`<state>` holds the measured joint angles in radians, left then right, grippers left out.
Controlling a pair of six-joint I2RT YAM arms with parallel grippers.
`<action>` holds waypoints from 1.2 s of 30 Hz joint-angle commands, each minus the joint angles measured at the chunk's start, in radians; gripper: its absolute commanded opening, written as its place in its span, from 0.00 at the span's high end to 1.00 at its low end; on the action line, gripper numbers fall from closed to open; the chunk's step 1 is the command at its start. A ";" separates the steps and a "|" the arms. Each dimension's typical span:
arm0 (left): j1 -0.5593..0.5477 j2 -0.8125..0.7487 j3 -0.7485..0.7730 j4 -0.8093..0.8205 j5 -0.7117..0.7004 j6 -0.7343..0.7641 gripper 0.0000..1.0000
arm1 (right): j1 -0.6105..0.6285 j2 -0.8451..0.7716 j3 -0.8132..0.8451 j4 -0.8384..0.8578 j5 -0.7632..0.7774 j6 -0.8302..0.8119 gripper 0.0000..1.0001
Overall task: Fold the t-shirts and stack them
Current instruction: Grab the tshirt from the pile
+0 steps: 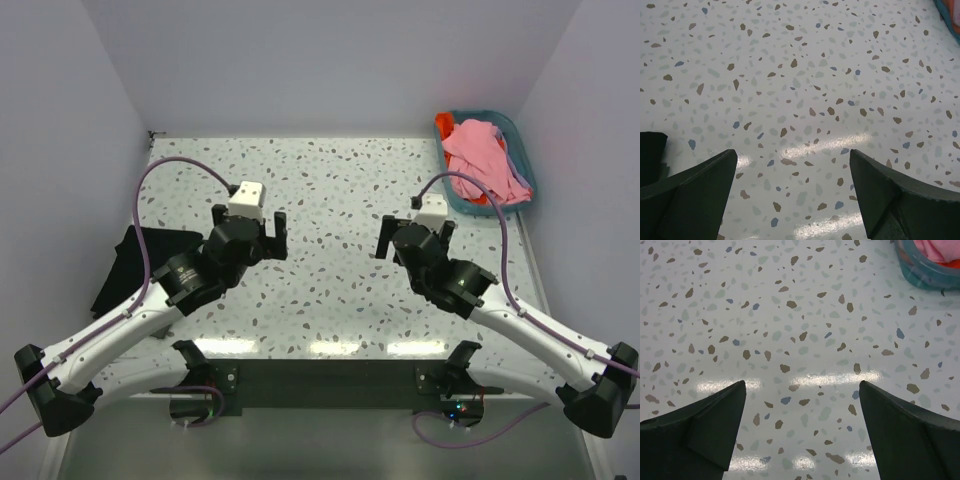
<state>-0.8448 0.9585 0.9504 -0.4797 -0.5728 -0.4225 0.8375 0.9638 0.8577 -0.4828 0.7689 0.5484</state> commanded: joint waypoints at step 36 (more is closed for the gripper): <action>0.001 -0.129 -0.076 -0.077 0.136 -0.013 0.00 | -0.877 1.256 1.008 0.220 -0.114 0.073 0.13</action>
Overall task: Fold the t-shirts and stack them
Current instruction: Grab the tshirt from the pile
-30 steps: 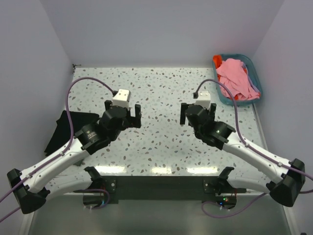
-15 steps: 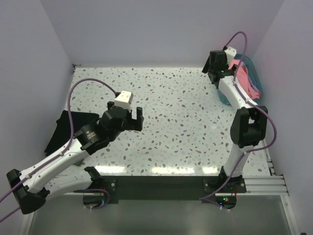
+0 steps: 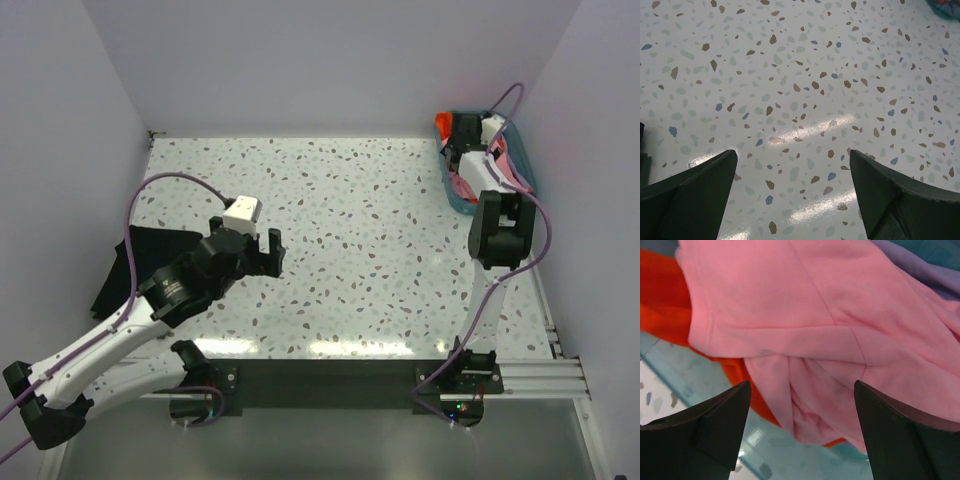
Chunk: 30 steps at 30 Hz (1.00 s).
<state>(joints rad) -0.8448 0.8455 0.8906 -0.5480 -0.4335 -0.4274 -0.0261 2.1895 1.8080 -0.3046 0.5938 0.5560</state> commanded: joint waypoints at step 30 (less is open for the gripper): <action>0.001 0.024 -0.016 0.020 -0.010 0.009 0.00 | -0.049 -0.154 -0.091 0.193 0.060 0.038 1.00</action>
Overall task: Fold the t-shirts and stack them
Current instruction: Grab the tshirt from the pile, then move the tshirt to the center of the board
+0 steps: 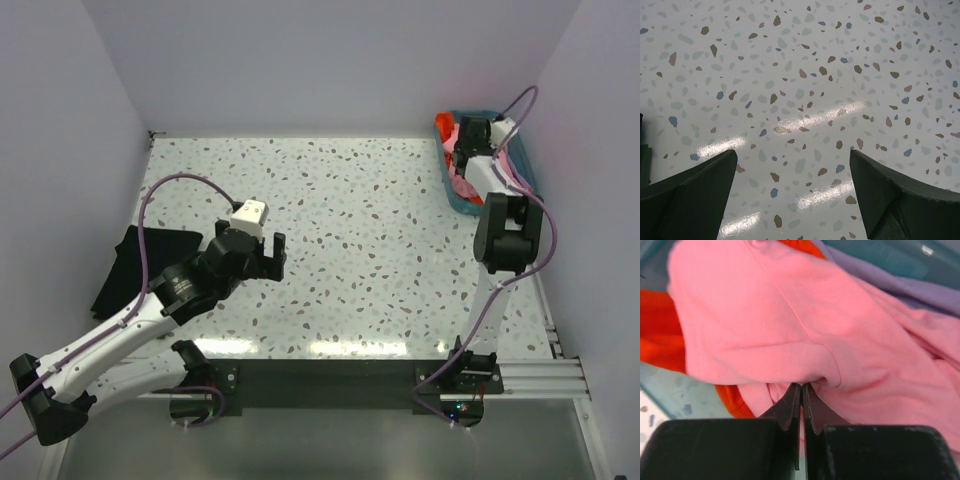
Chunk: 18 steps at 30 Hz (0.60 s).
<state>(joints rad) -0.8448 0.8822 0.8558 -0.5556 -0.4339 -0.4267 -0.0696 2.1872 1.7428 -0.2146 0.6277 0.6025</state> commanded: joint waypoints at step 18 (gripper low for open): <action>0.001 -0.035 0.032 0.054 -0.002 -0.003 0.00 | 0.184 -0.624 -0.143 0.210 0.070 -0.240 1.00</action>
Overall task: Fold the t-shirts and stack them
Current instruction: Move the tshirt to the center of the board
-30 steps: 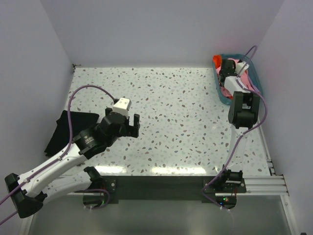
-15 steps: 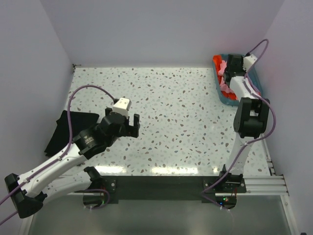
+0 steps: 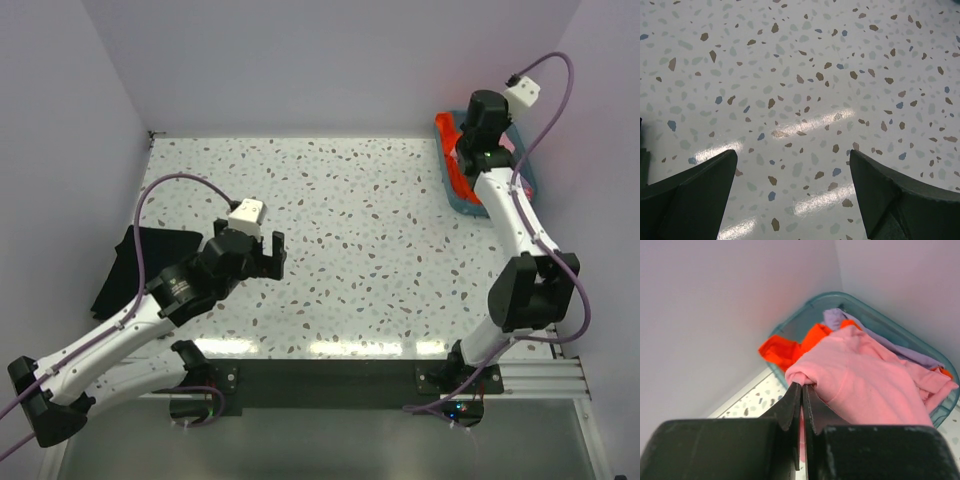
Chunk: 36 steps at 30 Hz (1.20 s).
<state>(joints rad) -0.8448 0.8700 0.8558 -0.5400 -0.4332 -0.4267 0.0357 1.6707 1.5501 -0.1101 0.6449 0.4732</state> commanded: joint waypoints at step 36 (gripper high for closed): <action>0.018 0.013 -0.070 0.038 -0.084 -0.285 0.00 | 0.376 -0.419 -0.410 -0.253 -0.246 0.114 0.21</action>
<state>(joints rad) -0.8425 0.8574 0.8295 -0.5312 -0.5056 -0.6067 0.4435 1.3273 1.2694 -0.3031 0.4412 0.4580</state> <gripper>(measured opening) 0.997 0.763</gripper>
